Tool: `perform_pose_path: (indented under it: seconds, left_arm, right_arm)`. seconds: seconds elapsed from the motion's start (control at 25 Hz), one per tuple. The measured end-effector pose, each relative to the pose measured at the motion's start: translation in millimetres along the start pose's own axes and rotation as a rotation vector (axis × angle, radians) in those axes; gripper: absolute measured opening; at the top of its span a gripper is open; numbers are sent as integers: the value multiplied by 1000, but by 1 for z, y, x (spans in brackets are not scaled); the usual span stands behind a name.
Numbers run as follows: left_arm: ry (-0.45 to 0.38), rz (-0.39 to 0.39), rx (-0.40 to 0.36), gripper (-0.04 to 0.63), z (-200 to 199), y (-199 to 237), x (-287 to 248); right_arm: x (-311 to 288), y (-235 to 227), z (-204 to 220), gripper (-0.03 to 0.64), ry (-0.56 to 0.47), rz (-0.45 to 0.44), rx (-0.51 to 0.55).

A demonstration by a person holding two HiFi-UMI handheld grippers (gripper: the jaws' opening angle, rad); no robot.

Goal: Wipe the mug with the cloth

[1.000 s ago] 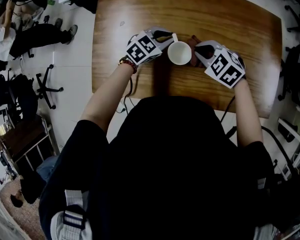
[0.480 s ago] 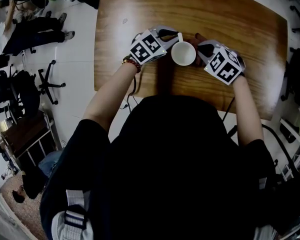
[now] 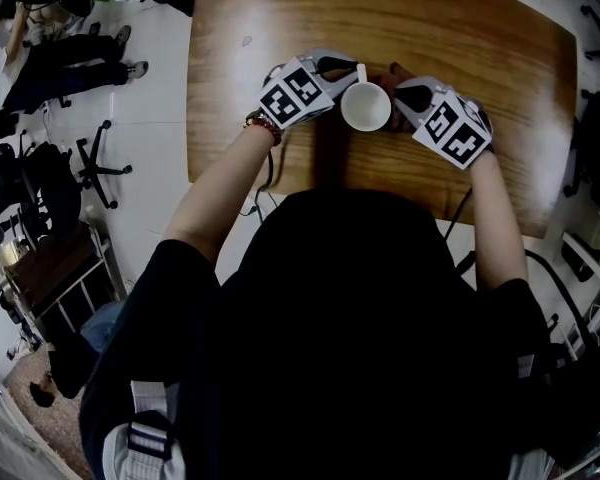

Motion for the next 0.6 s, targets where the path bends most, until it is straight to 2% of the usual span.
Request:
perform_pose_path:
  seconds: [0.16,0.28,0.6]
  left_arm:
    - [0,10,-14,11,-3,-1,-3]
    - [-3,23,-31,11,-5,-3,-4]
    - [-20,54,-33,11,-7,-5,-8]
  right_arm:
    - [18,-1,-16,20,-49,-5,44]
    - [17,2,-21,20,-34,-6,79]
    - [-8,1,-5,20,16,14,55]
Point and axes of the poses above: the fingertips, and each gripper's own axes: x backward along the fingers, y to its left, z out of its underside, the point moved 10 cm from there along x, backward along the fingers, and after that the axes turned 12 degrees about -x, right-handed, at the moved point
